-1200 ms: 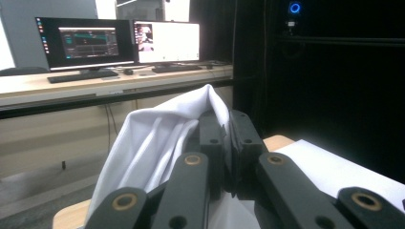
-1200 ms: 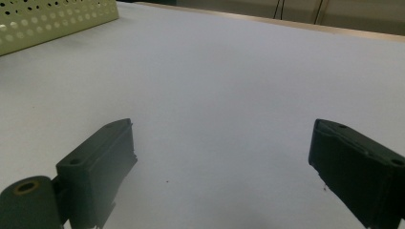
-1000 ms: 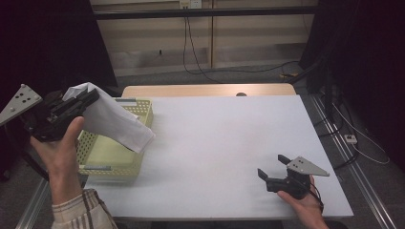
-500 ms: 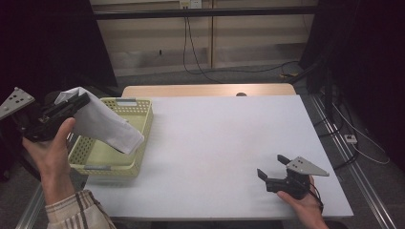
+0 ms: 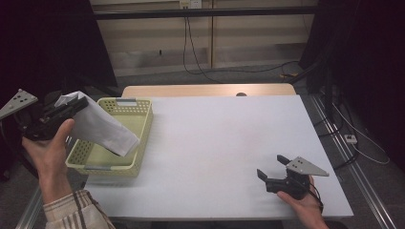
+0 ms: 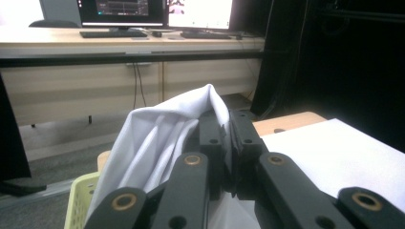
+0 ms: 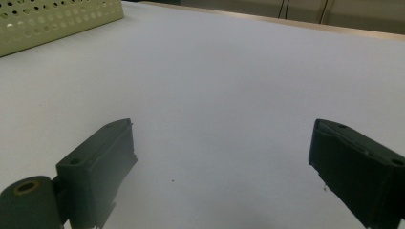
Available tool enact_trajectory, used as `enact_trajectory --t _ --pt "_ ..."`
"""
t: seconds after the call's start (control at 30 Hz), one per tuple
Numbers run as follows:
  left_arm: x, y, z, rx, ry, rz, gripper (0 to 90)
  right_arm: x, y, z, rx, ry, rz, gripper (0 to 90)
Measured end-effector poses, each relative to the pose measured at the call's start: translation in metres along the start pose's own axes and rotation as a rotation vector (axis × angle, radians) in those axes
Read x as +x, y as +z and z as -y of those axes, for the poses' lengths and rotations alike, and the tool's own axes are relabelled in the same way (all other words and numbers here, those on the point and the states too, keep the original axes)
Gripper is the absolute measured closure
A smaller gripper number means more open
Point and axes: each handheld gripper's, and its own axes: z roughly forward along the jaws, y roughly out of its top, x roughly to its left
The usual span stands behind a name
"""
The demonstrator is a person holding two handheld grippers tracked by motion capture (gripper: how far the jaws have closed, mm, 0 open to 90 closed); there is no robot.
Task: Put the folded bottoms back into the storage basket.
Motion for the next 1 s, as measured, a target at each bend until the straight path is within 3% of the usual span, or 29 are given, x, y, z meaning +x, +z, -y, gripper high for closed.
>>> enact_trajectory --t 0.4,0.67,0.8,1.0 --pt "0.015 0.007 0.01 0.037 -0.042 -0.024 85.9 0.0 0.0 0.0 0.003 -0.004 -0.002 8.3" --pt "0.022 0.017 0.018 0.184 -0.006 -0.007 85.8 0.0 0.0 0.0 0.002 -0.005 -0.005 8.3" --pt "0.026 0.023 0.022 0.209 -0.027 -0.011 85.8 0.0 0.0 0.0 0.003 -0.006 -0.005 8.3" --pt "0.028 0.045 0.033 0.213 -0.065 0.048 85.8 0.0 0.001 0.0 0.004 -0.008 -0.006 8.3"
